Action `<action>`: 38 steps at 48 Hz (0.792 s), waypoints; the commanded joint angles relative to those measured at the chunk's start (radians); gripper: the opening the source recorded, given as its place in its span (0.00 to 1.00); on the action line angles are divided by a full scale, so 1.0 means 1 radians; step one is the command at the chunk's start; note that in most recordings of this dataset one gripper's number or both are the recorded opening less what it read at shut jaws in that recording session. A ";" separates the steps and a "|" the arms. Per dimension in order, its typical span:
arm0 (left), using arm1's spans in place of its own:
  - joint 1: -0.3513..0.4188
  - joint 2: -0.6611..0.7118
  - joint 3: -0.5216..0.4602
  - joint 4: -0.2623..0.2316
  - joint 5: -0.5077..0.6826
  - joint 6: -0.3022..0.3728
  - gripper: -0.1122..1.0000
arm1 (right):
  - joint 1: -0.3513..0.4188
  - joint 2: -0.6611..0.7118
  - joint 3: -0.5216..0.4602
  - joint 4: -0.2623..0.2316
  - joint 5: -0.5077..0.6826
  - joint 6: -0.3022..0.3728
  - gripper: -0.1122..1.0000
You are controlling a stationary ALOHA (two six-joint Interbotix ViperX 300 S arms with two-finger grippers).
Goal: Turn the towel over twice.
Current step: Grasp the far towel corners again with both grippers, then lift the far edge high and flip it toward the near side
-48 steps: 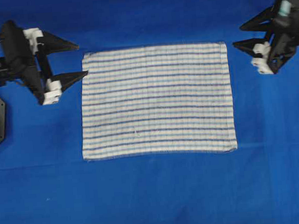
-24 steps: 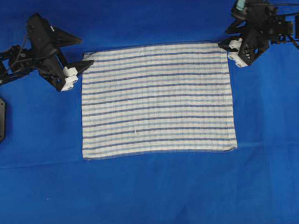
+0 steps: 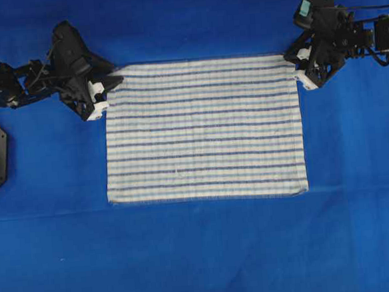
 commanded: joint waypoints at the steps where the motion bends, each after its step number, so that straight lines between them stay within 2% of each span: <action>1: 0.009 0.002 -0.028 -0.003 0.063 0.005 0.23 | 0.003 -0.006 -0.009 -0.002 -0.003 -0.002 0.16; 3: 0.009 0.005 -0.040 -0.003 0.086 0.009 0.16 | 0.005 -0.006 -0.009 -0.002 -0.003 -0.002 0.14; 5: 0.008 0.006 -0.049 -0.003 0.103 0.009 0.13 | 0.005 -0.006 -0.009 -0.002 -0.003 -0.002 0.14; 15: 0.008 -0.014 -0.061 -0.003 0.141 0.014 0.14 | 0.005 -0.011 -0.011 -0.002 -0.003 0.002 0.14; 27: 0.026 -0.161 -0.077 -0.002 0.230 0.029 0.14 | -0.028 -0.080 -0.035 -0.002 0.018 0.002 0.14; 34: 0.069 -0.264 -0.098 -0.003 0.275 0.075 0.14 | -0.060 -0.156 -0.067 -0.005 0.089 -0.003 0.14; 38: 0.094 -0.322 -0.117 -0.002 0.278 0.110 0.14 | -0.074 -0.201 -0.089 -0.023 0.133 -0.003 0.14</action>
